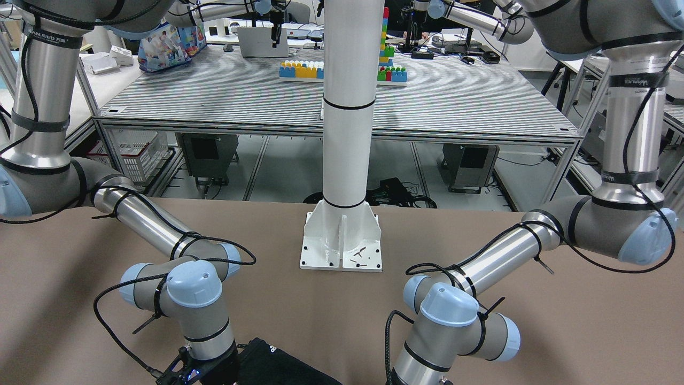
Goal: Fold clothes
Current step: 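Lower the folded edge onto the shirt and open both grippers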
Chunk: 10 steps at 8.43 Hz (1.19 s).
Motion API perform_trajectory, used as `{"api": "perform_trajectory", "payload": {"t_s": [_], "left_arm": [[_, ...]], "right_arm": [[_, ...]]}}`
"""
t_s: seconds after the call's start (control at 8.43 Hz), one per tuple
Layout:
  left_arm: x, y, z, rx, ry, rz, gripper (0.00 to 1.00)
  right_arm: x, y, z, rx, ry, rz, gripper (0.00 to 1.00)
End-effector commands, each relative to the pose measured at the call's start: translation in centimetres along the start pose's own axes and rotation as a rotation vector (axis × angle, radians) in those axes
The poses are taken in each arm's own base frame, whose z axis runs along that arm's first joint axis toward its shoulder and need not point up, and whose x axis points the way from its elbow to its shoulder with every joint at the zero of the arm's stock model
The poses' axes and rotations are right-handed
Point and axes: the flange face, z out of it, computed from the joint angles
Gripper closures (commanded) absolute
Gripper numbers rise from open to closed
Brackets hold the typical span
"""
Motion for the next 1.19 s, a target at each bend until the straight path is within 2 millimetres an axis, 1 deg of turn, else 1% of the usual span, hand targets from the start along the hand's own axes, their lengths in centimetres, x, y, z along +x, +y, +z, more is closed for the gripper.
{"api": "perform_trajectory", "payload": {"t_s": [0.0, 0.12, 0.24, 0.59, 0.71, 0.83, 0.95, 1.07], "left_arm": [[0.3, 0.5, 0.0, -0.007, 0.005, 0.004, 1.0], [0.7, 0.9, 0.1, -0.01, 0.008, 0.011, 0.16], [0.7, 1.4, 0.1, -0.009, 0.012, 0.014, 0.0], [0.8, 0.7, -0.1, 0.016, 0.017, 0.008, 0.0], [1.0, 0.0, -0.3, 0.023, 0.021, 0.004, 0.0], [1.5, -1.1, -1.0, 0.029, 0.03, 0.008, 0.0], [1.4, -2.6, -1.4, 0.013, 0.016, 0.015, 0.0], [0.6, -5.4, -2.1, -0.015, -0.003, 0.025, 0.0]], "right_arm": [[-0.2, -0.5, -0.3, 0.006, -0.005, 0.007, 0.88], [-0.1, -0.7, -0.4, 0.009, -0.005, 0.0, 0.08], [-0.1, -0.8, -0.5, 0.01, -0.007, 0.002, 0.07], [-0.3, -2.5, -1.2, 0.026, -0.012, 0.015, 0.06], [-0.5, -2.2, -1.4, -0.01, -0.011, 0.015, 0.06], [-2.0, -1.5, -2.2, -0.046, -0.02, 0.012, 0.06], [-2.7, -1.0, -2.2, -0.052, -0.008, 0.012, 0.06], [-3.9, -0.3, -2.2, -0.056, -0.004, -0.006, 0.06]]}}
